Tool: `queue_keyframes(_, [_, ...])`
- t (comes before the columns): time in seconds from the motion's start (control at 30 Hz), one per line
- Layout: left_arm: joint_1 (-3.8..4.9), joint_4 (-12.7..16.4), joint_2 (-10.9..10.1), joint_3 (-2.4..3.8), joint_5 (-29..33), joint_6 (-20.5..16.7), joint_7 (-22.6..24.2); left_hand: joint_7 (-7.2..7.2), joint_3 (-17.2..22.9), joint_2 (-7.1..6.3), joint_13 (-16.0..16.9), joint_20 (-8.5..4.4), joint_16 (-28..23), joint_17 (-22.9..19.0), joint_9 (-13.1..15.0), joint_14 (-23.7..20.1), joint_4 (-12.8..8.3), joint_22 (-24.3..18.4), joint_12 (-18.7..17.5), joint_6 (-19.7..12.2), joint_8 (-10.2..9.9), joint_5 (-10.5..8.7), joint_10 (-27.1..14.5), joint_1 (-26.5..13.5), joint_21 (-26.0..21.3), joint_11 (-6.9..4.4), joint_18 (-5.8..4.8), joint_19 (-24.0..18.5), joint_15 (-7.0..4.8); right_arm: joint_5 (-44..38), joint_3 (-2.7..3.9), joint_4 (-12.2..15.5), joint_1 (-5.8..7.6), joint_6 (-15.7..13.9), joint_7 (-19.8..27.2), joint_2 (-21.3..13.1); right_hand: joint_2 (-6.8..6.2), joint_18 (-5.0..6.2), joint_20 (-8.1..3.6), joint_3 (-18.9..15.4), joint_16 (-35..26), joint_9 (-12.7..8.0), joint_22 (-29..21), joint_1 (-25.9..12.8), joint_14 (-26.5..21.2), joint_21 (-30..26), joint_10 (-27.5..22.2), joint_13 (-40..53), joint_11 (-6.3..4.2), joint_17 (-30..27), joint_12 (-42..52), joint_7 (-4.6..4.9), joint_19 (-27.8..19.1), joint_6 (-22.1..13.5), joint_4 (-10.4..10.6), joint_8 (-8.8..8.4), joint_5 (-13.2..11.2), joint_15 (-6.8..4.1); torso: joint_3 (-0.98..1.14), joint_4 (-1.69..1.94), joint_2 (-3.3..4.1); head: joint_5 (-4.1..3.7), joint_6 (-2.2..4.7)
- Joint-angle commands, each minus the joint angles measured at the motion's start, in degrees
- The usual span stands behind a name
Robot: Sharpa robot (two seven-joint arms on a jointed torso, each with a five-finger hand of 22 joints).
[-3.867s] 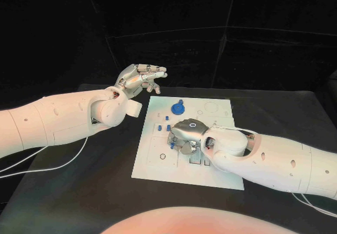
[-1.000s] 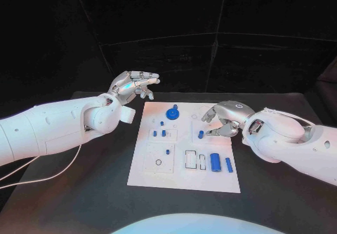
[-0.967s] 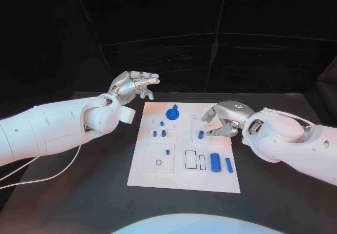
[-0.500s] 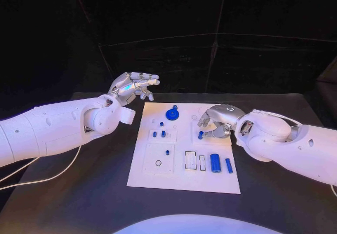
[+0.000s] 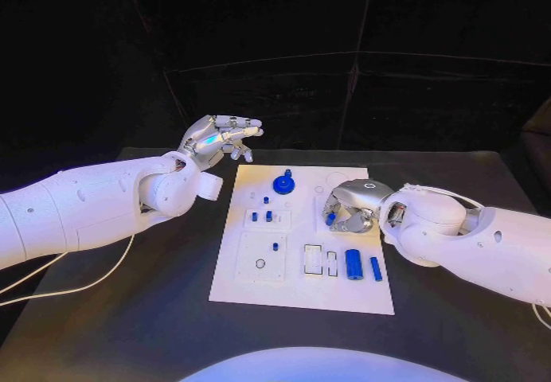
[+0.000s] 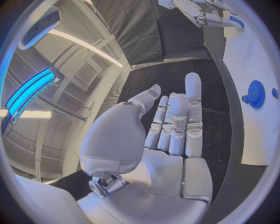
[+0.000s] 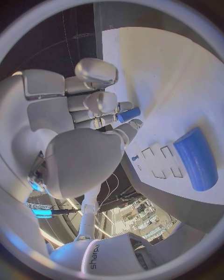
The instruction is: Assemble the parts on the task board
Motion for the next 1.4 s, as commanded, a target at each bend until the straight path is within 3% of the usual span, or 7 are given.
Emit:
queue_keyframes(0.03, [0.07,0.04,-0.01,0.04,0.22,0.64,0.39,0.02,-0.44,0.38,-0.06,0.06,-0.25,-0.05,-0.06,-0.30,-0.06,-0.05,0.34,-0.45,-0.11,-0.20,-0.47,0.01,-0.25,-0.07,0.78,-0.19,-0.09,-0.84,0.02,-0.11,0.05,0.63,0.55,0.17,0.55,0.21,-0.07,1.19,0.50,0.07,0.47,0.74,0.34,0.44,1.05,-0.06,0.03,0.47,-0.17,-0.01,0.57,0.94,-0.10,0.25,-0.60,-0.33,0.00,-0.02,-0.05,0.02,-0.06])
queue_keyframes(0.5, [0.07,0.04,-0.07,0.03,0.22,0.67,0.37,0.02,-0.44,0.38,-0.06,0.06,-0.25,-0.05,-0.06,-0.30,-0.06,-0.05,0.34,-0.45,-0.11,-0.20,-0.47,0.01,-0.25,-0.07,0.78,-0.19,-0.09,-2.19,0.02,-0.01,-0.05,-7.97,-0.05,0.10,3.99,-0.55,-1.28,10.26,2.53,0.64,4.09,2.63,0.72,2.87,7.53,0.58,-1.56,2.85,-0.48,-1.22,2.79,6.39,-1.63,1.61,-3.82,-1.61,0.01,-0.04,-0.02,0.20,-0.29])
queue_keyframes(0.77, [0.06,-0.14,-0.12,0.02,0.22,0.67,0.31,0.02,-0.44,0.38,-0.06,0.06,-0.25,-0.05,-0.06,-0.30,-0.06,-0.05,0.34,-0.45,-0.11,-0.20,-0.47,0.01,-0.25,-0.07,0.78,-0.19,-0.09,-1.46,0.06,2.71,-0.03,-11.87,0.66,-1.67,2.45,-0.77,-1.38,13.47,3.01,0.65,5.11,1.83,0.72,3.59,8.46,0.76,-1.54,3.28,-1.33,-1.14,3.29,6.82,-3.12,1.46,-2.66,-1.61,0.00,-0.07,-0.11,0.30,-0.34])
queue_keyframes(1.07, [0.05,-0.49,-0.04,-0.02,0.22,0.71,0.28,0.02,-0.44,0.38,-0.06,0.06,-0.25,-0.05,-0.06,-0.30,-0.06,-0.05,0.34,-0.45,-0.11,-0.20,-0.47,0.01,-0.25,-0.07,0.78,-0.19,-0.09,0.98,0.20,9.27,0.09,-14.28,2.01,-4.08,1.36,-0.77,-1.34,14.13,3.12,0.57,5.21,1.07,0.68,3.67,8.36,0.78,-1.45,3.31,-1.90,-1.00,3.26,6.72,-3.62,1.20,-2.42,-1.53,-0.03,-0.03,-0.11,0.50,-0.28])
queue_keyframes(1.23, [0.05,-0.49,0.01,-0.03,0.22,0.71,0.27,0.02,-0.44,0.38,-0.06,0.06,-0.25,-0.05,-0.06,-0.30,-0.06,-0.05,0.34,-0.45,-0.11,-0.20,-0.47,0.01,-0.25,-0.07,0.78,-0.19,-0.09,2.04,0.21,10.39,0.12,-13.59,2.76,-2.48,1.06,-0.76,-1.30,14.26,3.10,0.52,5.18,0.76,0.65,3.66,8.22,0.77,-1.38,3.19,-2.14,-0.93,3.20,6.59,-3.71,1.04,-2.40,-1.48,-0.08,0.00,-0.05,0.85,-0.36])
queue_keyframes(1.4, [0.05,-0.46,0.16,-0.03,0.22,0.72,0.28,0.02,-0.44,0.38,-0.06,0.06,-0.25,-0.05,-0.06,-0.30,-0.06,-0.05,0.34,-0.45,-0.11,-0.20,-0.47,0.01,-0.25,-0.07,0.78,-0.19,-0.09,2.68,0.16,9.09,0.10,-11.31,3.85,1.99,0.93,-0.71,-1.25,14.36,3.00,0.47,4.96,0.49,0.59,3.53,8.09,0.75,-1.30,2.94,-2.34,-0.85,3.01,6.45,-3.71,0.90,-2.36,-1.42,-0.12,0.06,-0.01,1.22,-0.61])
